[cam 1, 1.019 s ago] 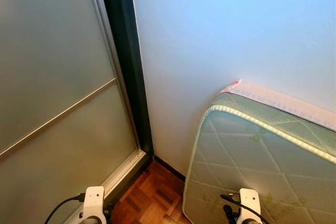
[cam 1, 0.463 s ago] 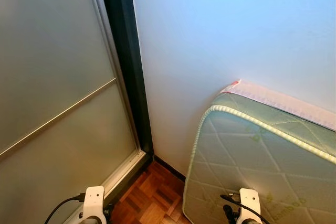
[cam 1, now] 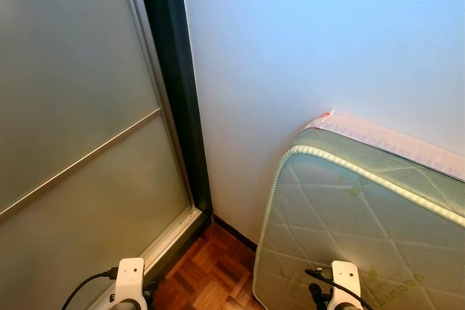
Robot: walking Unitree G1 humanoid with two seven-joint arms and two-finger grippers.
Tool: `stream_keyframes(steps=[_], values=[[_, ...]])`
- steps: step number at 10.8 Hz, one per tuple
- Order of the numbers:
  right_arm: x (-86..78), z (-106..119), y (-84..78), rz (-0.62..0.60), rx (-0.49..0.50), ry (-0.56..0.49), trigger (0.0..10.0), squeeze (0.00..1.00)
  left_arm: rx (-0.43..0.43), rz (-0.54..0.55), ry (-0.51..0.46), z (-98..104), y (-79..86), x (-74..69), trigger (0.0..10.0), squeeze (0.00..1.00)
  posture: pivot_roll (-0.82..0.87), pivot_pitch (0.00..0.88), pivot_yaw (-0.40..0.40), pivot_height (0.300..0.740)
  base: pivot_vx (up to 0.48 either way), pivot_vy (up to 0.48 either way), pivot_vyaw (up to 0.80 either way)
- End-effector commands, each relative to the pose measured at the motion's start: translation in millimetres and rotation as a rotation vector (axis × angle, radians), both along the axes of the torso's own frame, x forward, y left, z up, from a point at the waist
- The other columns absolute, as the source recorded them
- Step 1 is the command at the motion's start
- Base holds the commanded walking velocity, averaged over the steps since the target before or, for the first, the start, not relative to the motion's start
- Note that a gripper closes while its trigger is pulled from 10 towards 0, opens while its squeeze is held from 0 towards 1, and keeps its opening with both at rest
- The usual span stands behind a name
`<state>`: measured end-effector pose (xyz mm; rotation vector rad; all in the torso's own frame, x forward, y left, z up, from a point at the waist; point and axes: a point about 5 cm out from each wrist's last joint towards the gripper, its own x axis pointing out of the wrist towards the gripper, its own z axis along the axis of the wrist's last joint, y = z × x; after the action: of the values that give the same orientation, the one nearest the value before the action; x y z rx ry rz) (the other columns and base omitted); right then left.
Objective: Clean up the room
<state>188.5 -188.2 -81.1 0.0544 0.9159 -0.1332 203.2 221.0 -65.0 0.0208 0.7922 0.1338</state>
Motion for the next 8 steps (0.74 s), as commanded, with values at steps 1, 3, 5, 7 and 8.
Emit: stream_keyframes(steps=[1,3,5,7,8], values=[[7.8,3.7,1.5,0.029,0.162,0.000,10.0,0.00,-0.013,-0.043,0.184,-19.7,2.9,-36.7,10.0,0.00,0.19,0.023,-0.046,0.740,0.000,0.000,0.00],[-3.7,-2.1,1.6,0.035,0.149,0.032,10.0,0.00,0.020,-0.072,0.221,-23.7,6.3,-48.1,10.0,0.00,0.24,0.026,-0.051,0.740,0.000,0.000,0.00],[-5.2,-3.0,2.3,0.033,0.148,0.039,10.0,0.00,0.026,-0.067,0.236,-24.8,11.0,-53.6,10.0,0.00,0.25,0.031,-0.052,0.740,0.000,0.000,0.00],[-6.2,-3.3,1.5,0.029,0.160,0.042,10.0,0.00,0.035,-0.075,0.249,-25.7,12.6,-57.0,10.0,0.00,0.26,0.041,-0.057,0.740,0.000,0.000,0.00],[-8.1,-4.2,1.3,0.021,0.166,0.047,10.0,0.00,0.061,-0.096,0.253,-26.0,12.9,-58.2,10.0,0.00,0.29,0.052,-0.060,0.740,0.000,0.000,0.00]])
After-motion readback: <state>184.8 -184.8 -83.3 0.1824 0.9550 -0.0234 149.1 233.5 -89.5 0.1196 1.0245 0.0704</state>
